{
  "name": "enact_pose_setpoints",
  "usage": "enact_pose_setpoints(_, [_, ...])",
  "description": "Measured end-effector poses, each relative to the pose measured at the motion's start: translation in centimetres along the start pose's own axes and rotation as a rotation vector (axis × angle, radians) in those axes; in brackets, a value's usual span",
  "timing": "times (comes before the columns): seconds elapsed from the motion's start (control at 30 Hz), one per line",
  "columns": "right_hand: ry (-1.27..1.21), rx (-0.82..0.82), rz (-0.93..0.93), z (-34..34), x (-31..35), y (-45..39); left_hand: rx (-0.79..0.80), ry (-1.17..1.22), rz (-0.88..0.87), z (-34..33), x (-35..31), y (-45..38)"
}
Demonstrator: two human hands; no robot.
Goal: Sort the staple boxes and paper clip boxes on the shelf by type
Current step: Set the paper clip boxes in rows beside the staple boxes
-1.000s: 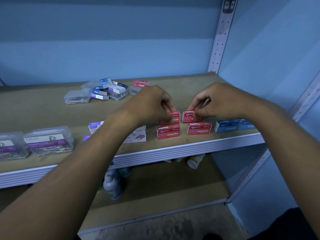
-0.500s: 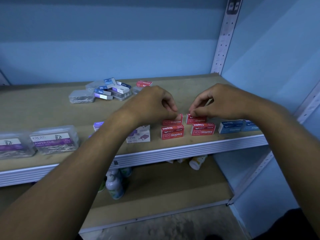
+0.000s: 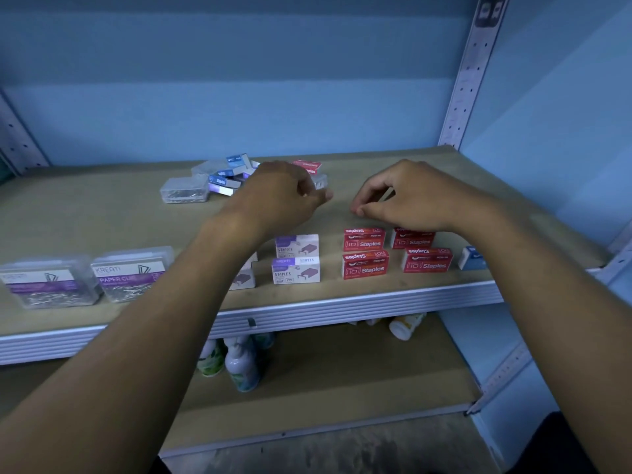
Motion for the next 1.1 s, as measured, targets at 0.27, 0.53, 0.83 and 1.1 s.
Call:
enact_pose_setpoints(0.27, [-0.025, 0.022, -0.012, -2.4, 3.2, -3.5, 0.040, -0.086, 0.163, 0.1, 3.1, -1.6])
enact_pose_setpoints(0.53, [0.031, -0.015, -0.044, -3.9, 4.7, -7.5, 0.067, -0.118, 0.141, -0.4, 4.7, -2.3])
enact_pose_setpoints(0.83, [0.117, 0.032, -0.077, -4.8, 4.3, -9.5, 0.074, -0.078, 0.167, -0.6, 6.0, -3.6])
enact_pose_setpoints(1.1, [0.149, 0.025, -0.107, -5.3, 4.1, -10.0, 0.125, -0.089, 0.163, -0.7, 6.7, -3.9])
Point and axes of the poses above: each hand's wrist, its own y-axis away from the middle knuckle, its own z-axis out of the back of the hand, x = y × z, the point moved 2 cm from there along -y, towards the middle knuckle, and after that the axes turned 2 degrees about y, right-handed, at the moved point
